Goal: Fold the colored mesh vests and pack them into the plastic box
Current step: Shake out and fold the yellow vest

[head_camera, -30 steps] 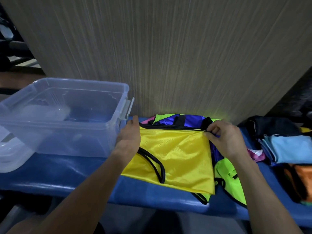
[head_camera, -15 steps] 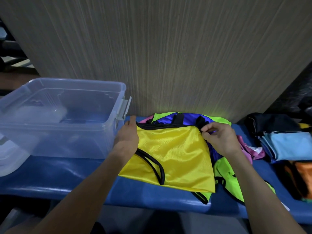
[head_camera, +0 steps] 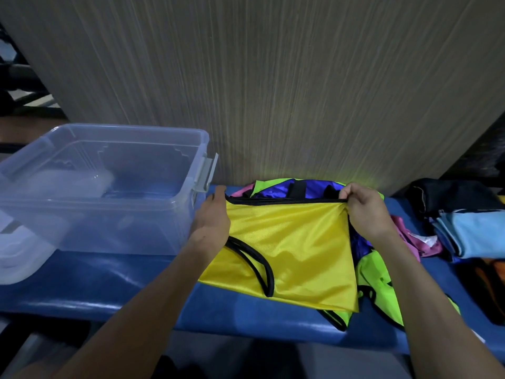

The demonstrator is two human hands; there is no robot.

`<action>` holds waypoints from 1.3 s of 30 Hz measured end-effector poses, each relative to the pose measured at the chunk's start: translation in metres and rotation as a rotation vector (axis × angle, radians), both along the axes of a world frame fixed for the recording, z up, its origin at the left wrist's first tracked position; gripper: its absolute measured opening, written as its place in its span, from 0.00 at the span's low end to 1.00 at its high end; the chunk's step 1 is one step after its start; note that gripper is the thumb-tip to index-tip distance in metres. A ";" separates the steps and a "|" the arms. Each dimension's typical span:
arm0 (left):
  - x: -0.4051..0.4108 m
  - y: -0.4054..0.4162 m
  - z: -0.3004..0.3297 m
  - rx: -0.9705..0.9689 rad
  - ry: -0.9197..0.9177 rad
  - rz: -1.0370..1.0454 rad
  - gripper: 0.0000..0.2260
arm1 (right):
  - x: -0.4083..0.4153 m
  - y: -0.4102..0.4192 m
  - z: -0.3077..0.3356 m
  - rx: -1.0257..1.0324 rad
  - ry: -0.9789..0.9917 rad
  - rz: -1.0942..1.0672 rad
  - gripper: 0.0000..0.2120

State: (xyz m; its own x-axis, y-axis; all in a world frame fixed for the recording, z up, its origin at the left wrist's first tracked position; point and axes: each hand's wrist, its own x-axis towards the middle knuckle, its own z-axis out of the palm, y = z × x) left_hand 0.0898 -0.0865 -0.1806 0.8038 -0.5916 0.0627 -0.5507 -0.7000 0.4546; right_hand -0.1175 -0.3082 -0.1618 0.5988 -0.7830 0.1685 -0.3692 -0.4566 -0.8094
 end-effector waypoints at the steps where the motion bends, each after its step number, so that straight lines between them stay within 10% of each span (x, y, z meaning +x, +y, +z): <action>1: 0.000 0.000 0.000 0.008 -0.002 0.000 0.28 | 0.000 -0.001 0.001 -0.036 0.000 -0.033 0.17; 9: -0.001 -0.001 -0.004 0.062 -0.031 -0.033 0.29 | -0.013 0.022 0.002 -0.230 0.105 -0.212 0.07; 15: -0.058 0.005 -0.002 -0.166 -0.488 -0.290 0.12 | -0.040 0.048 0.002 0.023 0.192 -0.184 0.18; 19: -0.093 0.011 -0.010 -0.052 -0.292 -0.570 0.23 | -0.041 0.061 -0.003 0.125 0.246 -0.198 0.27; 31: -0.057 0.010 -0.028 0.038 -0.214 -0.434 0.32 | -0.037 0.072 -0.009 0.380 0.098 -0.214 0.29; 39: -0.047 0.004 -0.039 0.131 -0.138 -0.473 0.42 | -0.038 0.078 -0.004 0.542 0.024 -0.187 0.10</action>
